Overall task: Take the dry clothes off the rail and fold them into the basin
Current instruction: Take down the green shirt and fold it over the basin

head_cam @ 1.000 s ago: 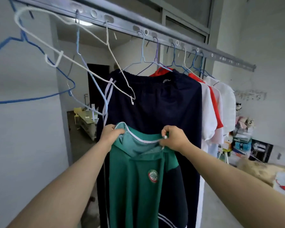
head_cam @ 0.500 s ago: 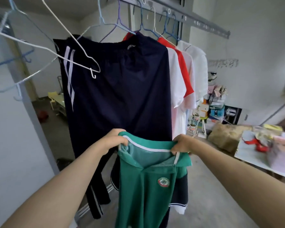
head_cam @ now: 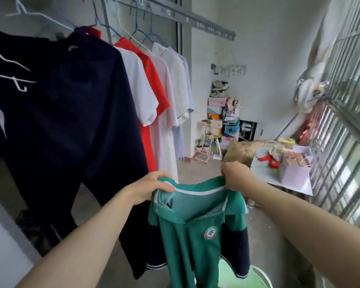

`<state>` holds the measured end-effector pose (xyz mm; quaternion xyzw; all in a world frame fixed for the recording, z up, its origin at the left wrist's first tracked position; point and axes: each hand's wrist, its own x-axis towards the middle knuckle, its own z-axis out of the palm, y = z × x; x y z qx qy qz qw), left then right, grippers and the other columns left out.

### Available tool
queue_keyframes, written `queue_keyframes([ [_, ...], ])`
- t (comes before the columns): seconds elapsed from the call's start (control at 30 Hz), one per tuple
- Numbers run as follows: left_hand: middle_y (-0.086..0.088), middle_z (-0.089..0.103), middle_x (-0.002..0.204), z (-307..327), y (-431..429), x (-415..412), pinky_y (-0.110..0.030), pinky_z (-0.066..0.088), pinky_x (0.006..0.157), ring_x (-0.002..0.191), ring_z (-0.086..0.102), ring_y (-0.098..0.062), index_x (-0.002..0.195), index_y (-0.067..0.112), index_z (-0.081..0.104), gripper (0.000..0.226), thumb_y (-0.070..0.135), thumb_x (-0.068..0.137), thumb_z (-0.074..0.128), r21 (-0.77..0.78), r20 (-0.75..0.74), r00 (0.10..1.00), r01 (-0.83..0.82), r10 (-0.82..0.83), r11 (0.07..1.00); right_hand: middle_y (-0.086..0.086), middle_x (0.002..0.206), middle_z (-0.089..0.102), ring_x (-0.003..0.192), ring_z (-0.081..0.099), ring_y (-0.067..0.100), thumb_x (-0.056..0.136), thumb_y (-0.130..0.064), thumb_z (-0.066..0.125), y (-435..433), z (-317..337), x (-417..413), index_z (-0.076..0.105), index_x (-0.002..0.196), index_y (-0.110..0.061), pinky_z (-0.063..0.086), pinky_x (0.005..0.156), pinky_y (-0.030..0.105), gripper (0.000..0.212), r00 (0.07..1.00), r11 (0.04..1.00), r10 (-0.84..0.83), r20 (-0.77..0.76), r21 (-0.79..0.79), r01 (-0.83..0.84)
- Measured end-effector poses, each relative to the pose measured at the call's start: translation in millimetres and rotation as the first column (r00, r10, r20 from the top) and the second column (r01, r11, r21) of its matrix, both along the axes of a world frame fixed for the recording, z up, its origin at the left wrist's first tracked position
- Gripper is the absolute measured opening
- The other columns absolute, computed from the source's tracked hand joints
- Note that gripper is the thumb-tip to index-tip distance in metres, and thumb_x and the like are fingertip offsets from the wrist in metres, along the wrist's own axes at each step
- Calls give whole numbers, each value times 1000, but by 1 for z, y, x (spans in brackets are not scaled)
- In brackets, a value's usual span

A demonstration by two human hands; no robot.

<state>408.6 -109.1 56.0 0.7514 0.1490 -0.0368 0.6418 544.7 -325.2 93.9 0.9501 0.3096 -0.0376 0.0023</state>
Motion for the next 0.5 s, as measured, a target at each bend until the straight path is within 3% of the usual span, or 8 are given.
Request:
queue_keyframes([
  [0.1,-10,67,91,-5,-29,25,-30,53,76,86,65,-23,99,10,65,38,13,63,75,-34,-15,998,65,-66,997,10,120,59,109,59,30,90,-5,48,-39,-8,5,57,119,-8,51,82,36,31,993,993,-62,100,-96,72],
  [0.2,-13,69,93,-11,-58,48,-34,52,81,86,66,-25,99,10,68,39,14,60,76,-78,-4,996,89,-90,993,10,119,59,107,60,30,91,-6,44,-68,-18,11,59,118,-9,50,78,36,31,985,985,-147,93,-74,154],
  [0.27,-14,68,90,-16,-75,60,-28,54,75,79,66,-21,99,7,68,39,11,60,72,-114,15,997,72,-71,991,12,114,61,98,60,29,91,-11,42,-87,-19,17,61,112,-5,47,73,33,29,976,975,-219,5,28,219],
  [0.4,-18,64,92,-24,-86,73,-29,52,68,76,63,-24,101,-2,63,48,16,59,77,-150,-76,984,147,-160,978,18,126,56,107,52,28,96,-24,39,-118,-16,27,57,121,0,40,86,30,39,891,876,-326,-318,254,411],
  [0.5,-11,67,82,-27,-89,81,-26,51,59,68,64,-21,96,3,64,38,16,62,75,-9,-161,967,199,-198,980,18,119,59,103,54,29,92,-20,48,-128,-19,30,58,118,0,44,86,32,33,871,808,-288,-397,387,444],
])
